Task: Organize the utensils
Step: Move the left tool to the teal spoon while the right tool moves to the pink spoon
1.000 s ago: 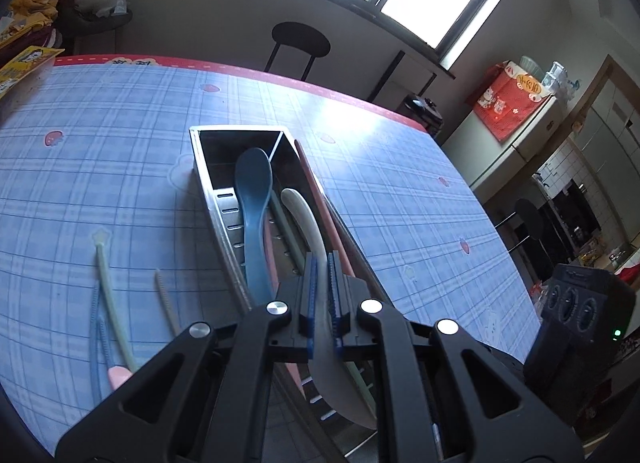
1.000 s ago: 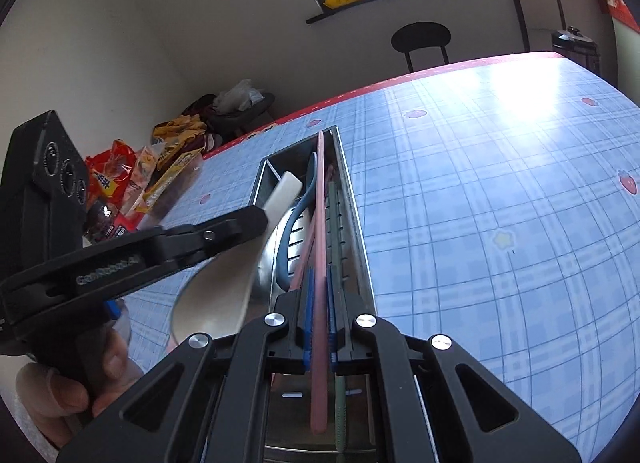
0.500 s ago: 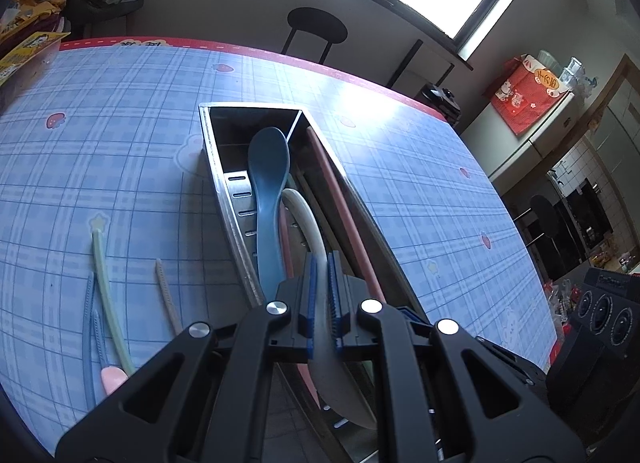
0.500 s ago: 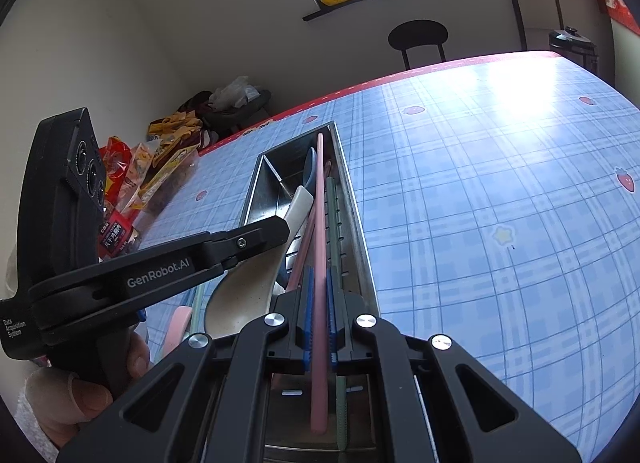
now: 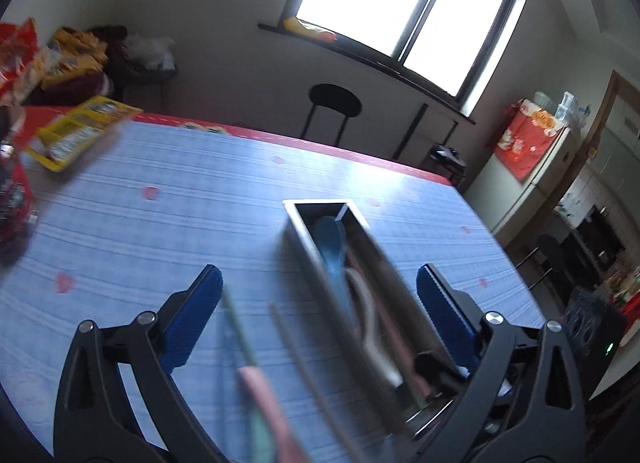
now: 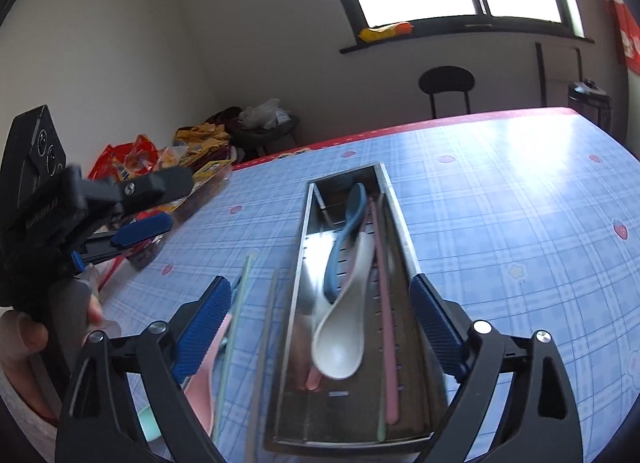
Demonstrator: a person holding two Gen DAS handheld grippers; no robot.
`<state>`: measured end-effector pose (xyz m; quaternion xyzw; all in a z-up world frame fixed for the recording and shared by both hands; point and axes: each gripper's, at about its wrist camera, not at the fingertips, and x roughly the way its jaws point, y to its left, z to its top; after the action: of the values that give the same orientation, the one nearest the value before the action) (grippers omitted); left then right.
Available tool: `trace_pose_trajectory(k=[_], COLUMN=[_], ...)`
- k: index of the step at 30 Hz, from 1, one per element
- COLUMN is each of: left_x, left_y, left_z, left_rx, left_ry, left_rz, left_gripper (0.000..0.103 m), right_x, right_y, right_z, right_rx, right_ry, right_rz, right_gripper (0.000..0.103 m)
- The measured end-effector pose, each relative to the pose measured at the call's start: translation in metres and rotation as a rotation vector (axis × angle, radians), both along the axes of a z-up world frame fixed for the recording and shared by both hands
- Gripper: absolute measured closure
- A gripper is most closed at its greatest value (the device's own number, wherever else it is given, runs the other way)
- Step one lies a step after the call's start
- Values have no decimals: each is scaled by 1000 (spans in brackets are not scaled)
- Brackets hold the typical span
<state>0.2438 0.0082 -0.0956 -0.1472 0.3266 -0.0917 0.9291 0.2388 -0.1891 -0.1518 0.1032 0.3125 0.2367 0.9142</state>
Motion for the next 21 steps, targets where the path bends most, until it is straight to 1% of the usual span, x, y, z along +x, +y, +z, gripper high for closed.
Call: trace_pose_trajectory(k=[4, 8, 9, 10, 11, 13, 14, 15, 16, 17, 19, 20, 21], left_x=[-41, -80, -87, -95, -100, -112, -116, -120, -121, -123, -123, -121, -120], left_y=[26, 44, 48, 50, 51, 53, 54, 54, 54, 56, 57, 55, 53], left_z=[-11, -29, -32, -36, -39, -44, -46, -49, -52, -54, -58, -60, -62], left_rx=[97, 200, 211, 217, 218, 222, 221, 217, 209, 190, 141, 129, 127], left_ry=[-2, 12, 12, 13, 15, 10, 8, 10, 12, 11, 15, 24, 33], left_rz=[24, 39, 40, 33, 23, 3, -10, -23, -30, -36, -74, -93, -108], left_gripper=[6, 6, 7, 7, 7, 10, 18, 28, 36, 39, 57, 61, 69], right_x=[-12, -24, -27, -29, -32, -35, -37, -40, -42, -43, -46, -48, -51], right_y=[15, 32, 35, 39, 42, 47, 50, 53, 56, 60, 69, 73, 78], right_z=[3, 3, 3, 2, 2, 0, -1, -2, -4, -6, -10, -13, -14], right_rx=[7, -21, -22, -20, -15, -5, -8, -7, -6, 0, -10, -30, -54], right_ry=[-23, -42, -38, -30, -17, 1, 12, 24, 39, 59, 81, 88, 87], right_rz=[73, 155, 175, 194, 218, 255, 267, 285, 303, 319, 317, 314, 308], right_gripper=[13, 14, 17, 24, 27, 42, 47, 58, 67, 70, 84, 87, 90])
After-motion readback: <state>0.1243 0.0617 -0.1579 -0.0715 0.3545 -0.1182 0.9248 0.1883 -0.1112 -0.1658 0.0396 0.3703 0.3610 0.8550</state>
